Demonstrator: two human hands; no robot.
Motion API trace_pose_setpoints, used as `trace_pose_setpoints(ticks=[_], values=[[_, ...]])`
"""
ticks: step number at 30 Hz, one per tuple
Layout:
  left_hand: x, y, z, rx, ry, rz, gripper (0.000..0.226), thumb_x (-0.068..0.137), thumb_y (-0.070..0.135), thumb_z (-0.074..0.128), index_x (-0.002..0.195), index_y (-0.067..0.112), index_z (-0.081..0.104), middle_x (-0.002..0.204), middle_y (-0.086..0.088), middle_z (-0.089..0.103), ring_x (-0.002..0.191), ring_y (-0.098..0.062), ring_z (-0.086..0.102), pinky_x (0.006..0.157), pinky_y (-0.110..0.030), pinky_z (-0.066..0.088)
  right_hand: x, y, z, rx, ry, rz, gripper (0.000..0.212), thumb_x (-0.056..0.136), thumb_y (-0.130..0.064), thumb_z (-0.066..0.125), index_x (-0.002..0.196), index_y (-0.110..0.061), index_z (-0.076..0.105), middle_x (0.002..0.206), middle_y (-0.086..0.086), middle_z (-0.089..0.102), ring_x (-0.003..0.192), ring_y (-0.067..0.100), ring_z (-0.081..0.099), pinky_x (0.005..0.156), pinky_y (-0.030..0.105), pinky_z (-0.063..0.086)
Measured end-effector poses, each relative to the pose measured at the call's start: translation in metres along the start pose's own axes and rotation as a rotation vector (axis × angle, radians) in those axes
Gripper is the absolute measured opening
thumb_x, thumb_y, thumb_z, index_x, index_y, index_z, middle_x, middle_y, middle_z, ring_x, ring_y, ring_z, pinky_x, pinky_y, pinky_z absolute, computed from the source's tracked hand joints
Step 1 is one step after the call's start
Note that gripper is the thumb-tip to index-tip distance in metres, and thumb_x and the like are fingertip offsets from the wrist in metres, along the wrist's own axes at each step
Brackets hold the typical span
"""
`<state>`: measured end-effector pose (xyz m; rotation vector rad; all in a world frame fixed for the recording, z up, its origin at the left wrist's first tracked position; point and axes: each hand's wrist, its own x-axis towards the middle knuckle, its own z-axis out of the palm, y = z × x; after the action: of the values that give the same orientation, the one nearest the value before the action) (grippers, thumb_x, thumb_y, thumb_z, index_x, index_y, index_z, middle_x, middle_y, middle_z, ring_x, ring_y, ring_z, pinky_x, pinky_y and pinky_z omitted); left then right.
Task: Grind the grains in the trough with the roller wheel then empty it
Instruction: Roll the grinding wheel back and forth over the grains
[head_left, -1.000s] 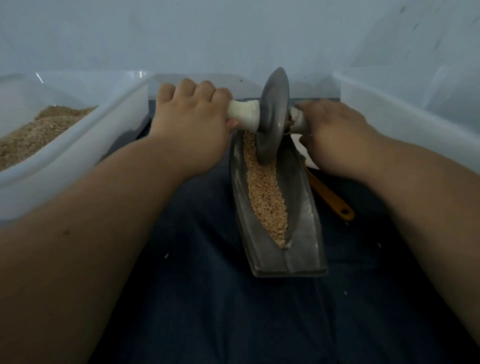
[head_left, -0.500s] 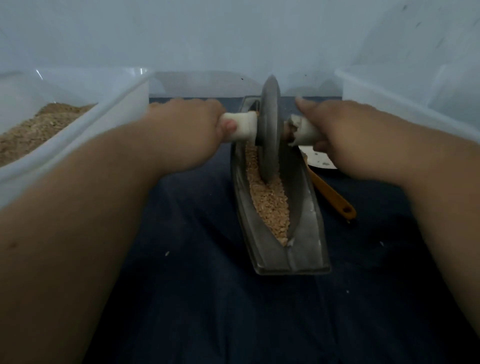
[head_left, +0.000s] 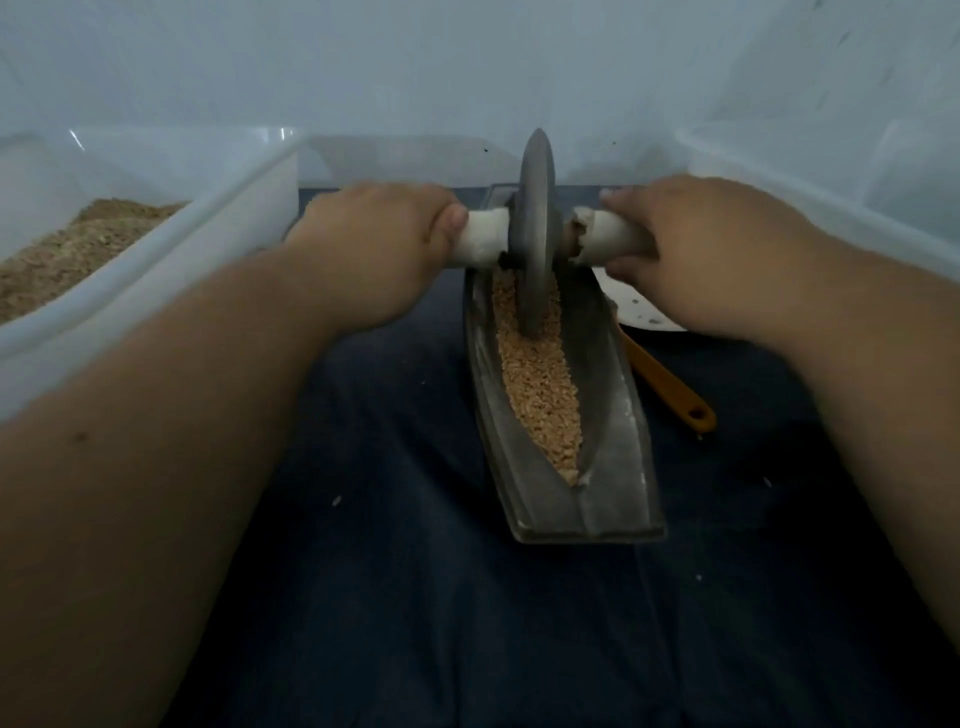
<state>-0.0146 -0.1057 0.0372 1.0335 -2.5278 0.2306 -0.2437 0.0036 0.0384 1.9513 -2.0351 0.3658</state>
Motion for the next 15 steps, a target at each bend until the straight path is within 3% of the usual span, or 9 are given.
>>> trace_pose_setpoints(ticks=[4,7,9,12,15], values=[[-0.012,0.0,-0.031,-0.161,-0.325,0.043,0.047,0.097,0.052,0.024,0.081,0.025,0.058,0.073,0.004,0.063,0.069,-0.007,0.054,0.067,-0.031,0.034,-0.02,-0.004,-0.042,-0.01,-0.3,-0.081,0.041,0.083,-0.054,0.053,0.124,-0.047,0.053,0.089,-0.018,0.058,0.074,0.001,0.051,0.059,0.023,0.033],[-0.019,0.007,-0.044,-0.19,-0.374,0.06,0.052,0.093,0.056,0.025,0.073,0.026,0.062,0.07,0.015,0.067,0.065,0.0,0.057,0.061,-0.023,0.033,-0.028,-0.005,-0.062,0.079,-0.437,-0.107,0.035,0.068,-0.064,0.048,0.103,-0.062,0.055,0.078,-0.027,0.058,0.081,-0.011,0.053,0.059,0.016,0.032],[-0.019,0.01,-0.046,-0.171,-0.368,0.052,0.054,0.094,0.056,0.024,0.07,0.025,0.062,0.068,0.015,0.066,0.064,-0.001,0.057,0.06,-0.023,0.033,-0.027,-0.001,-0.063,0.15,-0.466,-0.093,0.025,0.07,-0.062,0.052,0.095,-0.067,0.052,0.08,-0.032,0.059,0.087,-0.021,0.047,0.062,0.016,0.033],[-0.014,0.01,-0.03,-0.088,-0.249,0.03,0.045,0.102,0.044,0.028,0.073,0.021,0.054,0.066,0.0,0.062,0.069,-0.014,0.058,0.067,-0.032,0.039,-0.02,0.003,-0.042,0.166,-0.37,-0.078,0.037,0.085,-0.05,0.055,0.123,-0.053,0.054,0.091,-0.027,0.061,0.08,-0.005,0.054,0.064,0.018,0.033],[-0.002,0.012,-0.002,0.107,0.056,-0.158,0.04,0.104,0.04,0.026,0.096,0.011,0.052,0.094,-0.013,0.059,0.095,-0.037,0.056,0.089,-0.047,0.038,-0.006,0.002,-0.008,0.14,-0.089,-0.038,0.042,0.096,-0.033,0.056,0.137,-0.038,0.049,0.12,0.001,0.063,0.101,0.018,0.056,0.082,0.034,0.041]])
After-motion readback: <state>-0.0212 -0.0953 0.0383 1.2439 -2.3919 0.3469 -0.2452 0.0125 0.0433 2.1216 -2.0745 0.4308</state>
